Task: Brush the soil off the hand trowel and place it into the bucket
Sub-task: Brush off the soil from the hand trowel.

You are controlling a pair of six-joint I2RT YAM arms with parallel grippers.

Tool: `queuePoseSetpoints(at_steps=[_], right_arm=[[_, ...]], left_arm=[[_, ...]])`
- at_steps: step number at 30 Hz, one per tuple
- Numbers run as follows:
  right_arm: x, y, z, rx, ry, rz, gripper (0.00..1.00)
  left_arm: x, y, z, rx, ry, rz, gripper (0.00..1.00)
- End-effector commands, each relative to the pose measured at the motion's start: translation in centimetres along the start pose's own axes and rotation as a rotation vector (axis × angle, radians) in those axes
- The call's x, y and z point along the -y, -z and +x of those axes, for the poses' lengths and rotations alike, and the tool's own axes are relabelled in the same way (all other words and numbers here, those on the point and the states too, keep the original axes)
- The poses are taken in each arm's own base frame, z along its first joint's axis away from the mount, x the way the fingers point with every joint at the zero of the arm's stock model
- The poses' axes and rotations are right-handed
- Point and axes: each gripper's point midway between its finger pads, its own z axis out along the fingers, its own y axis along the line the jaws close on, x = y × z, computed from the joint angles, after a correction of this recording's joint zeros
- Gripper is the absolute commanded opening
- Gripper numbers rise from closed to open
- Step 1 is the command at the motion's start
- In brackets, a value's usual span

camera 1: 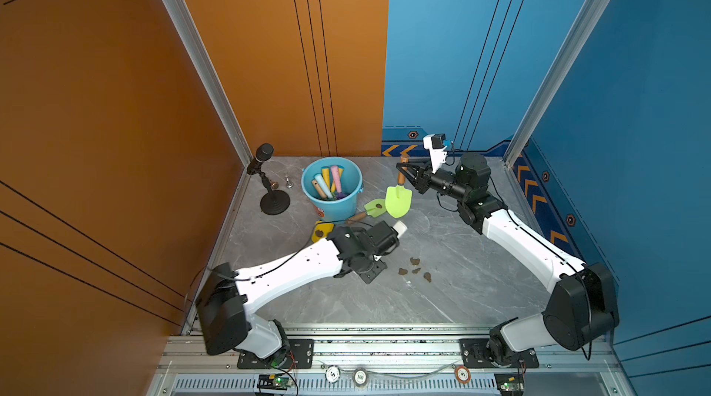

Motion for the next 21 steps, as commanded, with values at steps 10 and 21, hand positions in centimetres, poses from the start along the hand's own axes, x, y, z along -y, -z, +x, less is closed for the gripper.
queuePoseSetpoints(at_steps=[10,21], right_arm=[[-12.5,3.2,-7.3,0.048,0.244,-0.729,0.04],[-17.9,7.1,-4.2,-0.067,0.422,-0.952,0.05]], left_arm=[[1.2,11.8,-0.9,0.22,0.442,0.863,0.0],[2.9,16.8,-1.5,0.308,0.299,1.11,0.0]])
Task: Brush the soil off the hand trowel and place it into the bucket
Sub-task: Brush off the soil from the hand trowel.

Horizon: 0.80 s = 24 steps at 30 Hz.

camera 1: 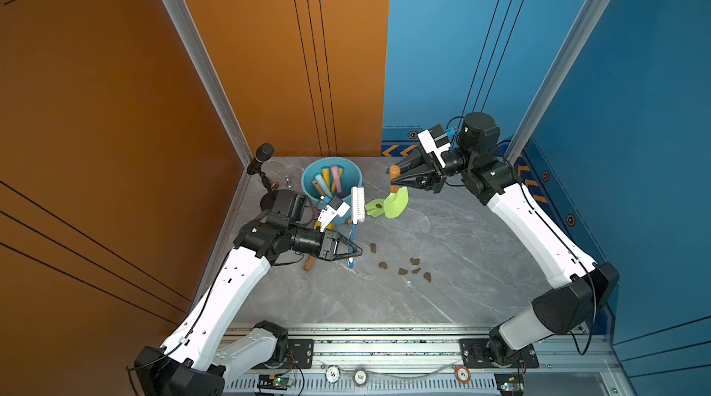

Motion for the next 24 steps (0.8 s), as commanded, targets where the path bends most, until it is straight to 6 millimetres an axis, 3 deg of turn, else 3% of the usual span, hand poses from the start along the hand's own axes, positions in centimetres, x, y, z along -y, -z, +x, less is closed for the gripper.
queuePoseSetpoints(at_steps=[1,12,19,24], right_arm=[[-2.9,0.1,0.7,0.015,0.001,-0.082,0.05],[-4.2,-1.0,0.3,0.024,0.027,-0.121,0.06],[-5.5,-1.3,-0.8,0.032,0.06,-0.139,0.05],[-6.3,-1.6,-1.4,0.037,0.072,-0.154,0.04]], left_arm=[[3.7,0.4,0.4,-0.026,-0.113,0.142,0.0],[5.9,-0.8,1.6,-0.119,-0.162,0.26,0.0],[5.6,-2.8,2.7,-0.205,-0.166,0.284,0.0],[4.8,-5.1,4.5,-0.3,-0.178,0.289,0.0]])
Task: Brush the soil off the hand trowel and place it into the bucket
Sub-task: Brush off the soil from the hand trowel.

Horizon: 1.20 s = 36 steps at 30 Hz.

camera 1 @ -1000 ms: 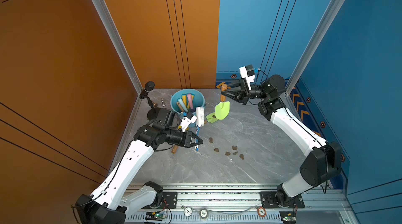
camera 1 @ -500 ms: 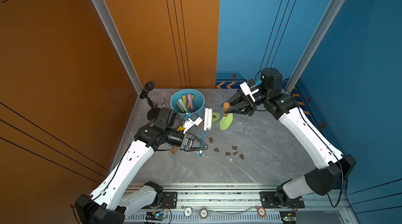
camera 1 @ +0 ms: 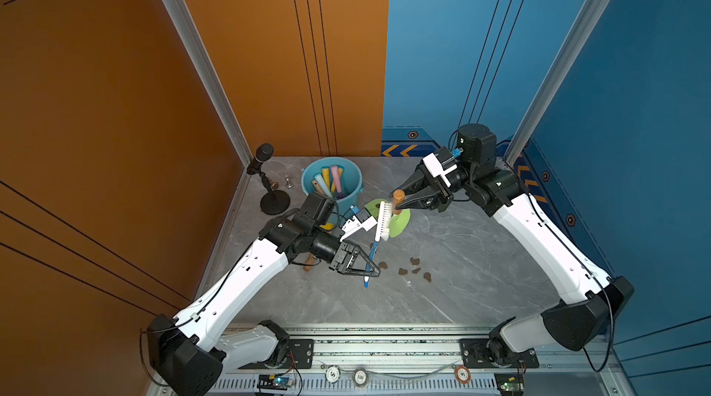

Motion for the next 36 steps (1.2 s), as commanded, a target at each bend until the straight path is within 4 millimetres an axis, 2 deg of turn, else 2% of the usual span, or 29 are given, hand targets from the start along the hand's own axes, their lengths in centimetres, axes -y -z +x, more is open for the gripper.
queuePoseSetpoints(at_steps=[1,5,8,11,15,18,22,25,29,34,36], right_arm=[[-1.6,-0.3,-1.3,0.01,0.045,-0.026,0.04],[-2.1,-0.5,-1.9,0.014,0.068,-0.035,0.04],[-2.5,-0.6,-2.3,0.016,0.077,-0.039,0.04],[-2.8,-0.6,-2.5,0.016,0.081,-0.04,0.04],[-3.2,-0.6,-2.6,0.016,0.076,-0.04,0.04],[-3.3,-0.7,-2.6,0.017,0.077,-0.045,0.03],[-3.1,-1.0,-2.5,0.019,0.072,-0.055,0.04],[-3.1,-1.2,-2.5,0.02,0.066,-0.061,0.04],[-3.2,-1.4,-2.7,0.022,0.072,-0.066,0.04],[-3.2,-1.4,-2.8,0.023,0.076,-0.068,0.04],[-3.1,-1.4,-2.8,0.023,0.075,-0.067,0.04]], left_arm=[[0.0,-1.6,0.8,-0.064,-0.067,0.032,0.0],[-2.5,-3.9,2.5,-0.157,-0.028,0.018,0.0],[-3.7,-4.2,2.8,-0.176,-0.005,0.009,0.0],[-3.7,-2.6,1.5,-0.108,-0.019,-0.012,0.0],[-1.6,1.6,-1.0,0.059,-0.085,-0.04,0.0],[0.2,2.6,-1.5,0.095,-0.133,-0.034,0.0],[1.5,1.2,-1.1,0.042,-0.163,-0.023,0.0],[1.3,-0.6,-0.1,-0.026,-0.156,-0.018,0.0],[-0.6,-3.0,1.6,-0.121,-0.103,-0.011,0.0],[-4.2,-6.1,4.4,-0.275,-0.02,-0.038,0.0],[-5.7,-6.7,5.1,-0.322,0.006,-0.069,0.0]])
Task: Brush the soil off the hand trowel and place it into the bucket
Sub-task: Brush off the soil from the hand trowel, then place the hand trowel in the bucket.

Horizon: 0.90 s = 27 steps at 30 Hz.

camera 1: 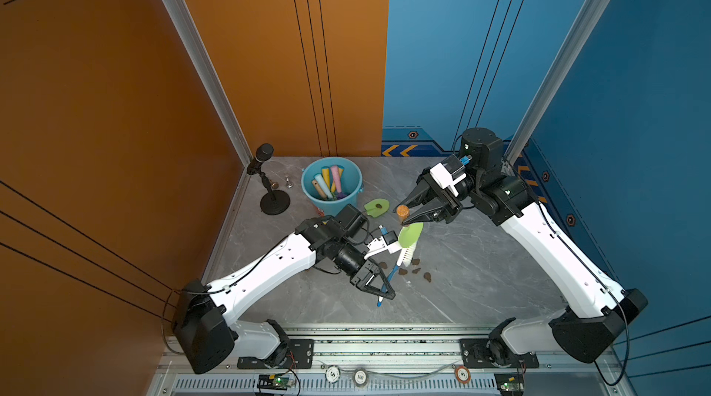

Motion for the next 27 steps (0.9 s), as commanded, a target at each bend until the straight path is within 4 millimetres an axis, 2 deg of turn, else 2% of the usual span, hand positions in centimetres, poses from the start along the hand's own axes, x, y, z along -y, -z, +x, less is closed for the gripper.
queuePoseSetpoints(at_steps=[1,3,6,9,11,13,16,18,20,23,27], right_arm=[[0.4,0.0,-0.8,-0.007,0.076,0.021,0.04],[0.8,0.0,-0.8,-0.016,0.072,0.042,0.04],[2.7,-0.1,-0.1,-0.056,0.073,0.141,0.03],[5.9,-0.1,0.4,-0.093,0.069,0.294,0.02],[8.2,0.1,0.5,-0.097,0.079,0.394,0.03],[10.6,0.4,0.5,-0.085,0.093,0.498,0.04],[14.8,1.7,1.0,-0.066,0.136,0.701,0.05],[17.4,2.5,1.7,-0.059,0.159,0.807,0.03],[20.0,3.1,2.6,-0.041,0.173,0.899,0.03],[23.0,3.3,4.0,-0.004,0.184,0.964,0.03],[26.6,2.9,6.2,0.049,0.191,1.017,0.03]], left_arm=[[-1.8,-1.5,1.4,-0.08,0.0,-0.04,0.0],[-3.5,-1.3,1.2,-0.081,0.026,-0.123,0.0],[-6.1,0.5,0.8,-0.04,0.058,-0.316,0.0],[-9.5,4.2,0.4,0.057,0.149,-0.574,0.0],[-11.5,7.7,0.8,0.15,0.223,-0.75,0.0],[-12.4,10.8,1.5,0.234,0.278,-0.861,0.0],[-12.7,15.8,2.6,0.402,0.347,-0.996,0.0],[-12.3,19.2,3.2,0.508,0.355,-1.092,0.0],[-12.4,22.0,4.8,0.579,0.379,-1.206,0.0],[-11.4,24.8,6.2,0.669,0.374,-1.316,0.0],[-10.9,25.9,7.4,0.764,0.352,-1.372,0.0]])
